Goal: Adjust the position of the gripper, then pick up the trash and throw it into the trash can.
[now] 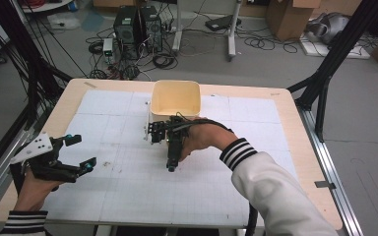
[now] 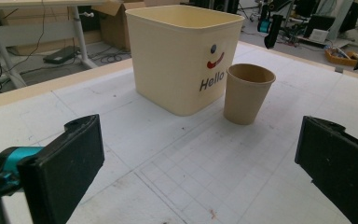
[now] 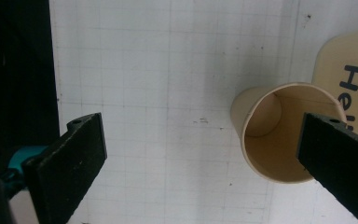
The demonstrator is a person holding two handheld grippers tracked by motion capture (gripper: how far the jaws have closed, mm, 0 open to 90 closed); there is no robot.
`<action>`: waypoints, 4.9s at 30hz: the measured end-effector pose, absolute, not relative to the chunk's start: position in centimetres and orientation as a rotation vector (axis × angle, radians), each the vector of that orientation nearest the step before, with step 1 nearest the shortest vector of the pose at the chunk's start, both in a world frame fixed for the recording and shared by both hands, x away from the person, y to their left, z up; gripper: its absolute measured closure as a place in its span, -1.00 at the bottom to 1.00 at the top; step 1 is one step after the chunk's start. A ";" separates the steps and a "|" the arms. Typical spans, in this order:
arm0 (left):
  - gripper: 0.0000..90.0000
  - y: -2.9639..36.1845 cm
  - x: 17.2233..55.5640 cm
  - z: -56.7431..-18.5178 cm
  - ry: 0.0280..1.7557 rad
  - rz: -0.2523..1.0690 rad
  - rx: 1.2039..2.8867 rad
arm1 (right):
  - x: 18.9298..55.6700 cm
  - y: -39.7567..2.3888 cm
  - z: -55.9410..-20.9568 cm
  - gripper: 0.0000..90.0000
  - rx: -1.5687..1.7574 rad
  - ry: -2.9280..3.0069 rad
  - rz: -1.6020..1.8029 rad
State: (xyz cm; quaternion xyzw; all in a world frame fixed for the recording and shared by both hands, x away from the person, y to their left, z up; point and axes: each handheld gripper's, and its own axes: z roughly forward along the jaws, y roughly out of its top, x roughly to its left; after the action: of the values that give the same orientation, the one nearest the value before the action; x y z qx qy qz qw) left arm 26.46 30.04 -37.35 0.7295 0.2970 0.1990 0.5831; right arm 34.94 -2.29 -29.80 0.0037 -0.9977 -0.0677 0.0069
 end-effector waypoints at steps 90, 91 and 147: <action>-0.96 30.0 26.9 -37.2 0.674 0.456 1.677 | 38.8 -4.4 -28.9 -0.99 -0.890 -3.150 -0.248; -0.96 30.0 26.9 -37.2 0.674 0.456 1.678 | 38.8 -4.4 -28.9 -0.99 -0.890 -3.150 -0.248; -0.96 30.0 26.9 -37.2 0.674 0.444 1.668 | 39.3 -4.6 -30.2 -0.99 -1.116 -3.084 -0.291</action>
State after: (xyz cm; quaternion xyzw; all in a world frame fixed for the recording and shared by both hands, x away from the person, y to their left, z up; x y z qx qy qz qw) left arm 26.91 29.97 -37.17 0.7195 0.2910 0.1918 0.6007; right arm 39.30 -4.55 -30.19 -0.3380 -0.9340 -0.0881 -0.0753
